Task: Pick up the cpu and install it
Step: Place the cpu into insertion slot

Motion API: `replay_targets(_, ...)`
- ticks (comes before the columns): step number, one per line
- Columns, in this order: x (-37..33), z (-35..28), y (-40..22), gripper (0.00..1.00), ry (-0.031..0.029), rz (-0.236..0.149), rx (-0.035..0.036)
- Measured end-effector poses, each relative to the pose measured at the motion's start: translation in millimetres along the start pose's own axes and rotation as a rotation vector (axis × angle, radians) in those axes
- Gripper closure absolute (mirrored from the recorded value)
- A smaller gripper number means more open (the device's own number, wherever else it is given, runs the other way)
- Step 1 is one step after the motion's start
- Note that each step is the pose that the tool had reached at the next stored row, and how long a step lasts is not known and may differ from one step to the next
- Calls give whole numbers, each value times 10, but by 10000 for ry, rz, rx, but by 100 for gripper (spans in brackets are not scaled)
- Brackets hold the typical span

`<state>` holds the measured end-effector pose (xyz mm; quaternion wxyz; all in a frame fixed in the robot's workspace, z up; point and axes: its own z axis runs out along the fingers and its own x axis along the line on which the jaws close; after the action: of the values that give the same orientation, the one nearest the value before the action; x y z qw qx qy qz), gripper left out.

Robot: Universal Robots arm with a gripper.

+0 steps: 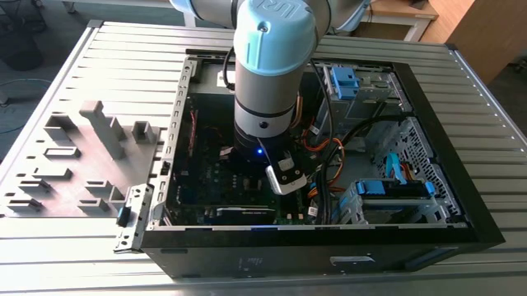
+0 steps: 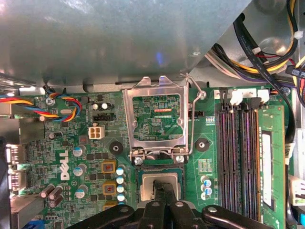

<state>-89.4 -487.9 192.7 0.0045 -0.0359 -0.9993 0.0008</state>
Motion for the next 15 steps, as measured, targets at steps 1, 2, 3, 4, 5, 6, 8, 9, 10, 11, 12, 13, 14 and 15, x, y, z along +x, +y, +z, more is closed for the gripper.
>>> replay_targets(1,0,0,0,89,1,0,1)
replay_targets(2,0,1,0,89,1,0,-2)
replay_targets(3,1,4,0,89,1,0,-5)
replay_targets(4,1,4,-1,89,1,0,-6)
replay_targets(5,0,4,0,89,1,0,-7)
replay_targets(6,0,5,0,89,2,0,-8)
replay_targets(8,1,2,0,89,0,0,-13)
replay_targets(9,0,-8,2,89,-5,0,-25)
replay_targets(10,-1,-22,3,89,-9,0,-36)
replay_targets(11,0,-46,2,89,-5,0,-25)
replay_targets(12,1,-73,0,89,1,0,-11)
replay_targets(13,1,-94,0,89,0,1,-14)
replay_targets(14,1,-117,0,89,-1,1,-14)
replay_targets(15,2,-144,0,89,0,0,-12)
